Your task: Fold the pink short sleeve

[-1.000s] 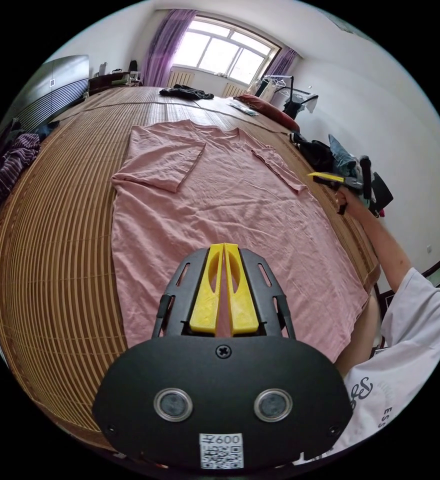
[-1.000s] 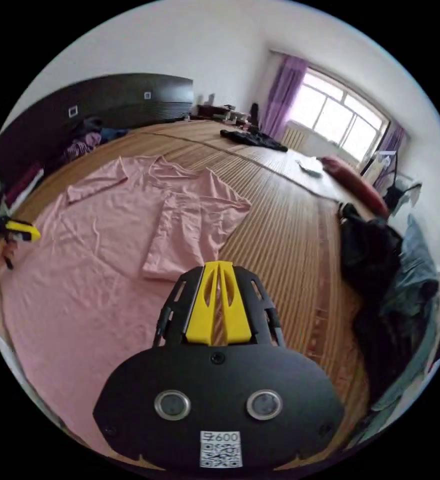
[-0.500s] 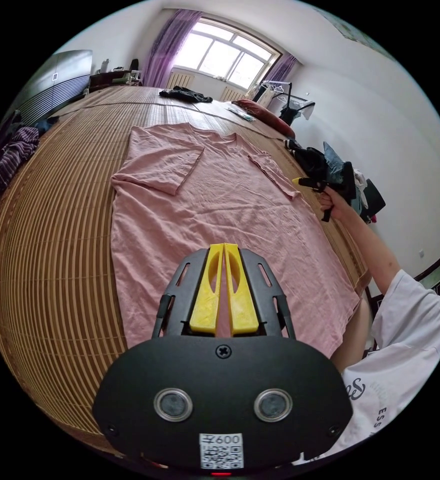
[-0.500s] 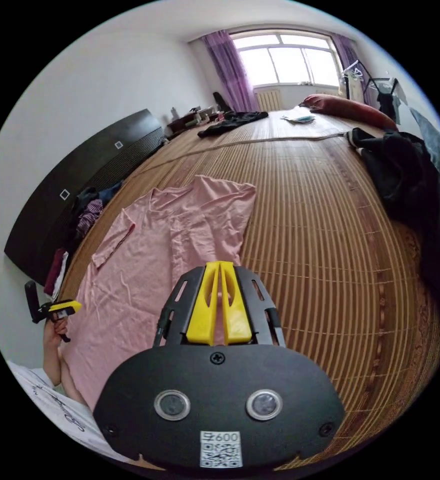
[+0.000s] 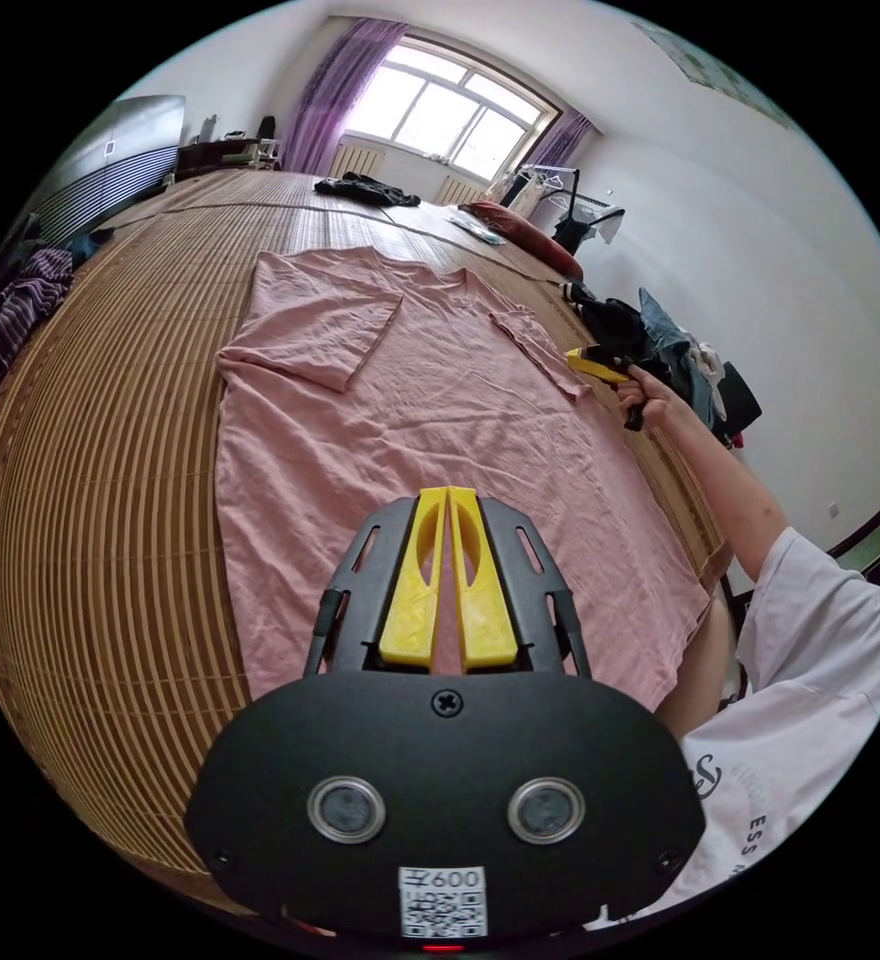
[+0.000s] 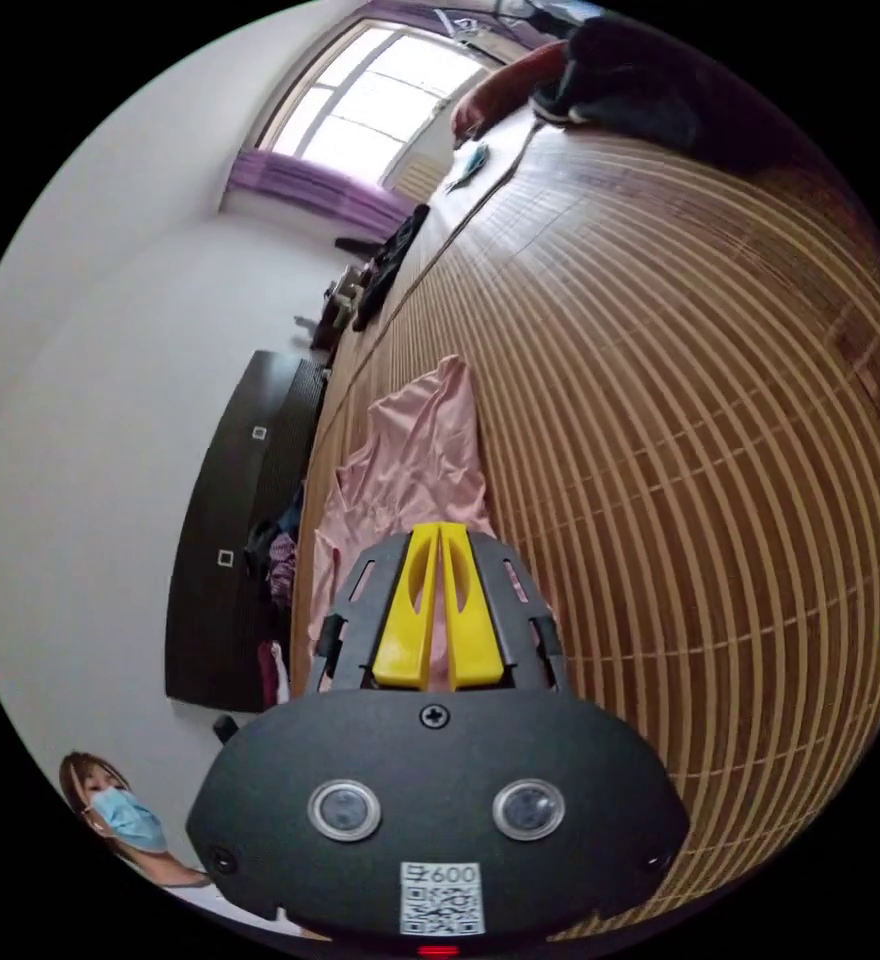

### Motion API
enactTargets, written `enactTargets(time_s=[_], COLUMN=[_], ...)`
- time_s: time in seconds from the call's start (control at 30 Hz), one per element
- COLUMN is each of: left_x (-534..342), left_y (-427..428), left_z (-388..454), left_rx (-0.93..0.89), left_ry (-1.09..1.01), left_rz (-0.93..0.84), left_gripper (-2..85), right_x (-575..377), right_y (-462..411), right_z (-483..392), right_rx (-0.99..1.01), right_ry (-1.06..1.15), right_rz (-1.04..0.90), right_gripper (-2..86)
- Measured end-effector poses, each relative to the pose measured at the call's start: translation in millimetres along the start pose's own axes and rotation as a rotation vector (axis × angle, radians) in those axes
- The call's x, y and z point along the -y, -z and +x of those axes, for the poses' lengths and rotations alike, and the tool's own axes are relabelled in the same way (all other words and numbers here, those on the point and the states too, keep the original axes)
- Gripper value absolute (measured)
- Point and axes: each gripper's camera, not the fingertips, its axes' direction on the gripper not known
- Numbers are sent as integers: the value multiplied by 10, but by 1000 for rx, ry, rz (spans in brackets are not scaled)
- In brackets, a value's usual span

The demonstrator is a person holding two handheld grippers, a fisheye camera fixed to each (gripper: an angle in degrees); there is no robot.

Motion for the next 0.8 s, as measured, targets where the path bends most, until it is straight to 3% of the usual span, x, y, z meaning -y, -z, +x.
enactTargets(time_s=[0.1,0.17,0.23,0.33,0.43,0.53,0.63,0.7,0.8], left_x=[9,12,14,26,35,45,54,58,68], left_y=[33,67,82,75,87,103,99,96,105], left_z=[-5,-8,-3,4,15,17,15,23,44], left_rx=[-1,-11,-12,-18,-14,-14,-18,-20,-11], left_ry=[2,3,2,-1,-3,-3,0,-2,-11], left_rz=[0,5,8,-6,-9,-9,-19,-24,-29], left_gripper=[2,2,2,2,2,3,3,3,3], right_x=[78,26,-12,34,-53,-274,-544,-613,-761], right_y=[-16,50,41,-255,-441,-756,-1252,-1590,-1815], right_z=[39,273,316,80,-158,-603,-887,-842,-695], right_rx=[37,241,258,39,-119,-348,-355,-401,-336], right_ry=[-74,-252,-280,-130,-29,205,423,425,370], right_rz=[24,123,181,66,101,151,84,4,49], right_gripper=[-9,-9,-9,-9,-9,-9,-9,-9,-9])
